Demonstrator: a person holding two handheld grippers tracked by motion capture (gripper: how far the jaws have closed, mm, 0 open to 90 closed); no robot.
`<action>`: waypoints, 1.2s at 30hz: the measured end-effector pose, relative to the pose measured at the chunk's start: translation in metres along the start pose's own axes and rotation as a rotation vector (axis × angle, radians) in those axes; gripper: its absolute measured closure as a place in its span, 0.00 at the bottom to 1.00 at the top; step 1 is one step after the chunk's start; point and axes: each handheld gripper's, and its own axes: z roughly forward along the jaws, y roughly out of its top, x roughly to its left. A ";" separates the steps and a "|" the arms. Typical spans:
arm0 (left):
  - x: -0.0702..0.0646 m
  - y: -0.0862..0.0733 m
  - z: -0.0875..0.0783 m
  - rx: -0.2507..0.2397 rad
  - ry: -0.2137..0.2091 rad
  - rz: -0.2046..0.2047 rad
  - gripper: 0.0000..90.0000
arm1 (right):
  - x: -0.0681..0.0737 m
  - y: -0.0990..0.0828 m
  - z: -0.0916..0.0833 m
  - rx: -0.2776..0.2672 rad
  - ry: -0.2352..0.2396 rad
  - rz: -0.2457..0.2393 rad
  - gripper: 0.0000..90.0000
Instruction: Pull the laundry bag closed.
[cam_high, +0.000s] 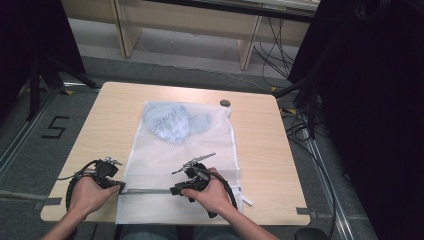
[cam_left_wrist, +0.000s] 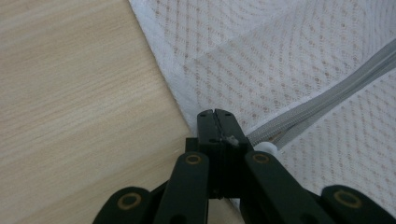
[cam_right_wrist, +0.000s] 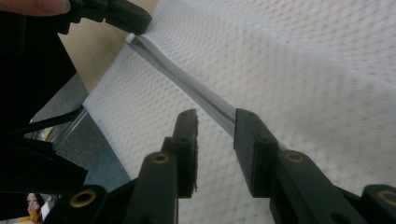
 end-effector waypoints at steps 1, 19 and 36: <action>0.000 0.000 0.001 -0.003 -0.004 -0.001 1.00 | 0.002 0.001 0.002 0.002 0.006 0.000 0.78; 0.000 -0.002 0.001 -0.007 -0.013 -0.067 1.00 | 0.034 0.032 0.048 0.018 0.072 -0.031 0.79; 0.003 -0.002 0.001 -0.007 -0.024 -0.102 1.00 | 0.054 0.050 0.088 0.027 0.113 -0.014 0.79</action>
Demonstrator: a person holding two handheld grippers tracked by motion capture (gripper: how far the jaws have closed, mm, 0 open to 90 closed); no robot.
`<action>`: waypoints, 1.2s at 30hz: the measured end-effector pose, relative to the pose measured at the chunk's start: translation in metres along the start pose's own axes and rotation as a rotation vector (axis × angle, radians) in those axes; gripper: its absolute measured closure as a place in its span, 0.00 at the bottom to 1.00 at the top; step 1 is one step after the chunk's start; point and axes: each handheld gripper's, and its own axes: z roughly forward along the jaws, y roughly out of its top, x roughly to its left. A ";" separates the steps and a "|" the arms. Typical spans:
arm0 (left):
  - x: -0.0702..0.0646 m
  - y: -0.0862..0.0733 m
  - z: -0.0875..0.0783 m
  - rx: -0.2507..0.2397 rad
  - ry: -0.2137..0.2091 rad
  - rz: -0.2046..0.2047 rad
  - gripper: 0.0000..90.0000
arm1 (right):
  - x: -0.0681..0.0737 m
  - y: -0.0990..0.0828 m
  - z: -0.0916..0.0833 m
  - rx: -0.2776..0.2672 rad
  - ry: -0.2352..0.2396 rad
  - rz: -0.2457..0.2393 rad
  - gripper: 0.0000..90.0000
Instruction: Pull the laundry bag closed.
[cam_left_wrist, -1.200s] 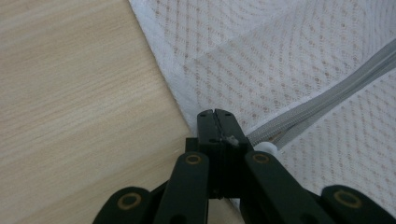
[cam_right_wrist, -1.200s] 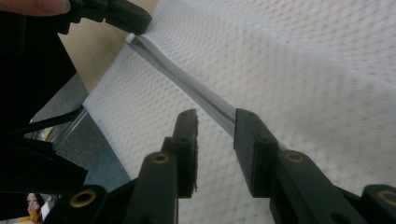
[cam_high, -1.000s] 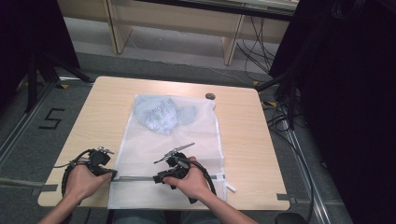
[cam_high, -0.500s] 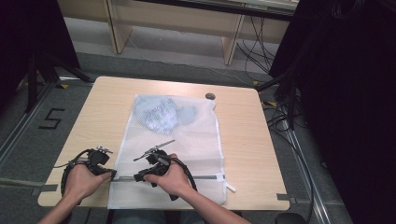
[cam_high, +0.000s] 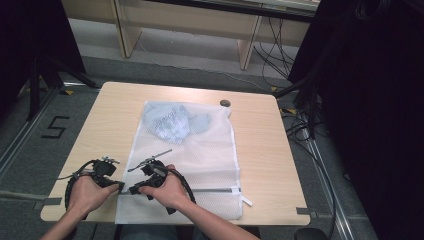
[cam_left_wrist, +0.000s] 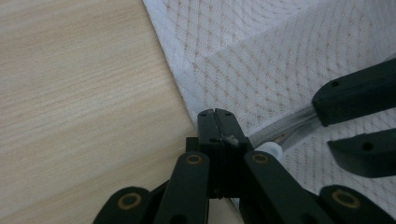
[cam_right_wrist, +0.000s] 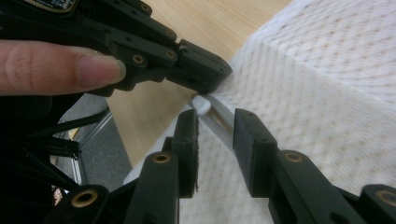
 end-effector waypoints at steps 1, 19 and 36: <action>0.000 0.000 0.000 0.004 0.000 0.002 1.00 | 0.000 0.001 0.002 0.004 -0.003 0.002 0.79; 0.003 0.000 0.000 0.002 -0.012 -0.019 1.00 | 0.004 0.007 0.024 0.002 0.021 -0.004 0.80; 0.004 0.000 0.000 0.005 -0.019 -0.020 1.00 | 0.002 0.007 0.029 -0.019 0.044 0.062 0.96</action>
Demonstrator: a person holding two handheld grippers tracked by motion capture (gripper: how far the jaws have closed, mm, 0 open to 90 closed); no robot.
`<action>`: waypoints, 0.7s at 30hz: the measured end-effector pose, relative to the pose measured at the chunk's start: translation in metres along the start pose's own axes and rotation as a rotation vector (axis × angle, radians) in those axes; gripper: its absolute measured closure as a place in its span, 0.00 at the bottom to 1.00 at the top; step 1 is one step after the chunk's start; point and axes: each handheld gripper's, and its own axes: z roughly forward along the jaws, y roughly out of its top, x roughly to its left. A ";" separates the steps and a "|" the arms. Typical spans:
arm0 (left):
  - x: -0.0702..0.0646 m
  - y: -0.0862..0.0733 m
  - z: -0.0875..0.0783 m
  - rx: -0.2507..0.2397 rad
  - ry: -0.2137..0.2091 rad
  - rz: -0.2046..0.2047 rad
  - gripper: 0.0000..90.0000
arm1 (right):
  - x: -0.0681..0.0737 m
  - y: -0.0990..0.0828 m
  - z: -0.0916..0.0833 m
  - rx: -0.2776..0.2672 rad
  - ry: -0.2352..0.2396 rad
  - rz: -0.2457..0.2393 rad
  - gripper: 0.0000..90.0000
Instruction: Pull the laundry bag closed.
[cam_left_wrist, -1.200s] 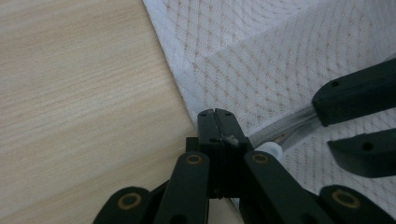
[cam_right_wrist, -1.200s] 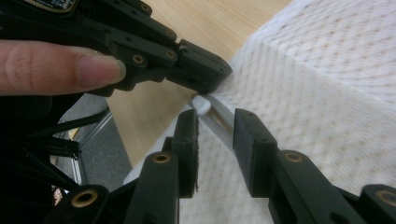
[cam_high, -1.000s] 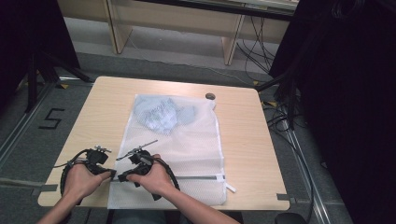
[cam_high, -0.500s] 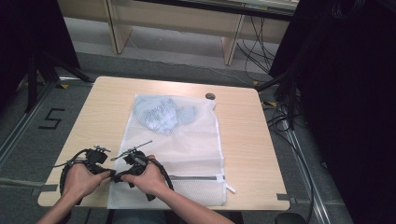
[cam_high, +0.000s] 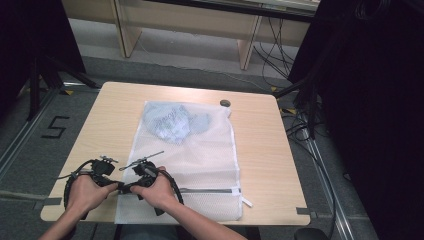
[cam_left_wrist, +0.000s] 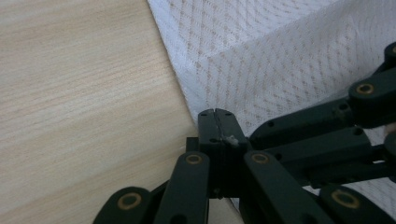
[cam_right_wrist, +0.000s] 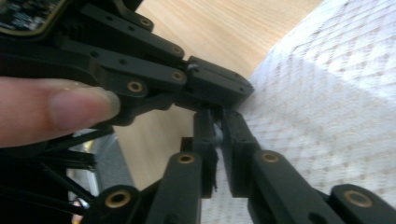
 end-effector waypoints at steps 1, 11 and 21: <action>-0.001 0.000 0.000 -0.005 0.002 -0.001 1.00 | 0.000 0.000 0.000 0.003 0.005 0.006 0.96; -0.005 -0.001 0.001 -0.006 0.029 0.060 1.00 | 0.001 -0.005 -0.004 -0.027 -0.024 0.042 0.97; -0.004 0.000 0.000 0.005 0.039 0.110 1.00 | 0.001 -0.006 -0.007 -0.019 -0.040 0.065 0.97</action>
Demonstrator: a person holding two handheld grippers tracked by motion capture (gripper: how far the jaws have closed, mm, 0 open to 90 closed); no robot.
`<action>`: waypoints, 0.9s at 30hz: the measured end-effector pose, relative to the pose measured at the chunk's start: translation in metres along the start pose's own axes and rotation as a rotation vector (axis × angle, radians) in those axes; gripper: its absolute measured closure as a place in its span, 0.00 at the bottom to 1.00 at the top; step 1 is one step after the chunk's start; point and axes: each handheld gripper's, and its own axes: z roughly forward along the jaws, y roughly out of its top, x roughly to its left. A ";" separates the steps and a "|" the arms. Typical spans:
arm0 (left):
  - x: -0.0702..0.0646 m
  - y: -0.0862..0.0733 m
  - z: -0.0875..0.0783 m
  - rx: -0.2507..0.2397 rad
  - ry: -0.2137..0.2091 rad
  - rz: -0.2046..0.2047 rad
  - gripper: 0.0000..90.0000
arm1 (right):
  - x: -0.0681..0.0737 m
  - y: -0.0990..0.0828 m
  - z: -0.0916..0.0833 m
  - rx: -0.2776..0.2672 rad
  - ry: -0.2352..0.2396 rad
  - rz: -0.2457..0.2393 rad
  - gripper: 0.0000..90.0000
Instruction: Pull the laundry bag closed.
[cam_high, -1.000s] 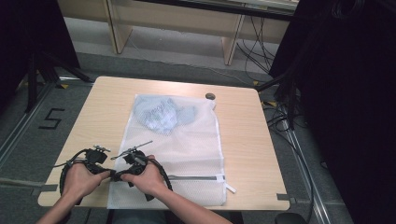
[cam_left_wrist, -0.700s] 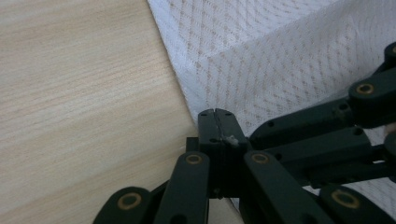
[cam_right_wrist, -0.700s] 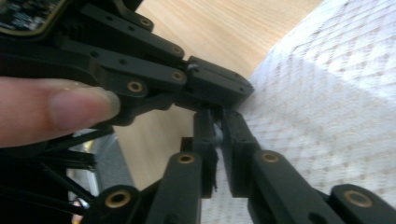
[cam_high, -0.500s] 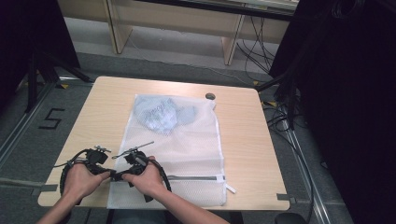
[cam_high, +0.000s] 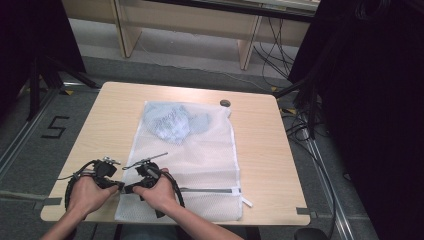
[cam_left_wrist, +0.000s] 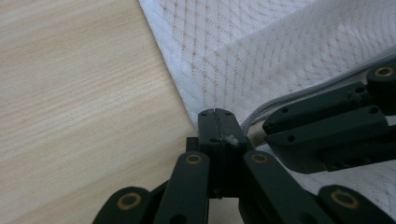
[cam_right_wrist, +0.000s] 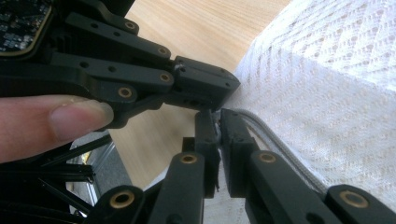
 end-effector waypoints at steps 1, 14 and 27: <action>0.000 0.000 0.000 0.001 0.004 0.000 1.00 | -0.001 0.000 0.000 -0.007 -0.005 -0.019 0.97; 0.000 0.000 0.000 -0.002 0.000 0.007 1.00 | -0.005 0.000 -0.006 0.000 -0.018 -0.004 0.97; 0.000 0.000 0.000 -0.007 -0.003 0.006 1.00 | -0.003 -0.001 -0.008 0.016 -0.049 -0.069 0.97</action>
